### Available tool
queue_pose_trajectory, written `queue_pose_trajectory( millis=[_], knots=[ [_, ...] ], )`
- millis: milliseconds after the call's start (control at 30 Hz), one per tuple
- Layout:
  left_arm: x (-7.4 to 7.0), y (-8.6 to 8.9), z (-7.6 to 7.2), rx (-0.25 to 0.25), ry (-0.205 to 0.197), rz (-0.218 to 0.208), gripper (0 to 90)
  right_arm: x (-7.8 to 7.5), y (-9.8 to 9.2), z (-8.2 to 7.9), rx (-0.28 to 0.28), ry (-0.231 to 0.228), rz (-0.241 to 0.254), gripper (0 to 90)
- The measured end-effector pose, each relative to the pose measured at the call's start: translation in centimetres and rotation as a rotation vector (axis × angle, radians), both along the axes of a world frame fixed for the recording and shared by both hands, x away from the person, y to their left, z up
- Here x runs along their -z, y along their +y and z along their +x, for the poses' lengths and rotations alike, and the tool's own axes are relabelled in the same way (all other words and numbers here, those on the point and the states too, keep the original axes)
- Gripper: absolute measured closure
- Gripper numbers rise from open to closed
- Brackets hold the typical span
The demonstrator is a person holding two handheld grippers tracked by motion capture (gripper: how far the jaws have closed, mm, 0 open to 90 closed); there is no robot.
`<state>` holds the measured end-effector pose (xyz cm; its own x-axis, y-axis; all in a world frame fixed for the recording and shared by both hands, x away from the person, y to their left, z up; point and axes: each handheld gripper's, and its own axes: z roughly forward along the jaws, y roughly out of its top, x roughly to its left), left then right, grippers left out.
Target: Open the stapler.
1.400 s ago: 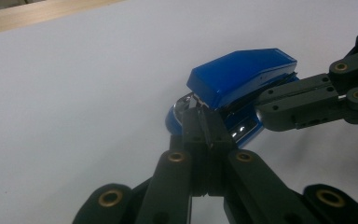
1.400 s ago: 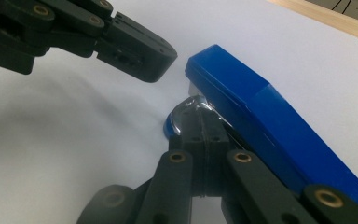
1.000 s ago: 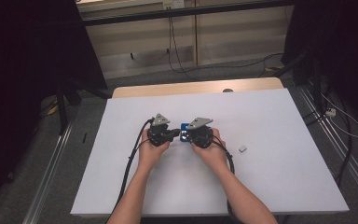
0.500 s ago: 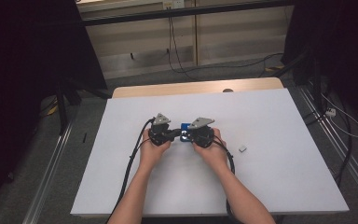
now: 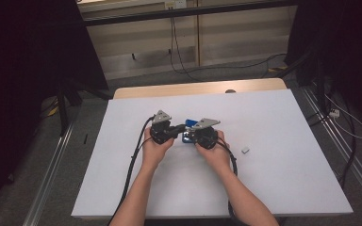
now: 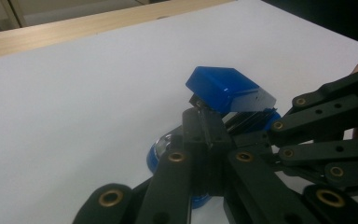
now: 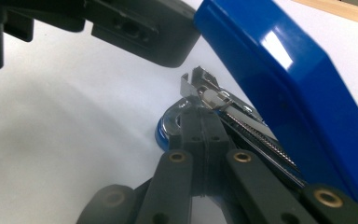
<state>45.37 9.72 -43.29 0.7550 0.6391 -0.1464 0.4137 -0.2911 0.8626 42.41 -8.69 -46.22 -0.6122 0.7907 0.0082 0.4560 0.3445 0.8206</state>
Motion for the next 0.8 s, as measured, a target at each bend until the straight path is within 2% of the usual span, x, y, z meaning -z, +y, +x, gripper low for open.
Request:
queue_pose_trajectory(
  millis=[33, 133, 300, 333, 433, 467, 633, 733, 800],
  knots=[
    [0.00, 0.00, 0.00, 0.000, 0.000, 0.000, 90.0, 0.00, 0.00, 0.00, 0.000, 0.000, 0.000, 90.0],
    [-0.48, -0.18, -0.15, 0.008, -0.008, -0.009, 90.0, -0.25, 0.11, -0.15, 0.011, -0.025, 0.051, 90.0],
    [-0.81, -0.39, -0.28, 0.017, -0.029, -0.015, 89.9, -0.61, 0.23, -0.05, 0.041, -0.060, 0.073, 90.0],
    [-0.86, -0.41, -0.28, 0.022, -0.033, -0.016, 89.8, -0.76, 0.15, -0.02, 0.059, -0.076, 0.092, 90.0],
    [-0.84, -0.50, -0.31, 0.023, -0.037, -0.017, 89.8, -0.73, 0.03, 0.05, 0.074, -0.086, 0.090, 90.0],
    [-0.84, -0.49, -0.32, 0.023, -0.037, -0.014, 89.8, -0.57, -0.12, 0.16, 0.083, -0.089, 0.076, 90.0],
    [-0.75, -0.58, -0.35, 0.021, -0.046, -0.009, 89.2, -0.40, -0.37, 0.19, 0.099, -0.102, 0.091, 90.0],
    [-0.52, -0.52, -0.19, 0.011, -0.063, 0.018, 88.5, -0.39, -0.36, 0.18, 0.105, -0.100, 0.093, 90.0],
    [-0.20, -0.50, -0.03, 0.003, -0.053, 0.028, 88.5, -0.44, -0.35, 0.20, 0.109, -0.101, 0.090, 90.0]
  ],
)
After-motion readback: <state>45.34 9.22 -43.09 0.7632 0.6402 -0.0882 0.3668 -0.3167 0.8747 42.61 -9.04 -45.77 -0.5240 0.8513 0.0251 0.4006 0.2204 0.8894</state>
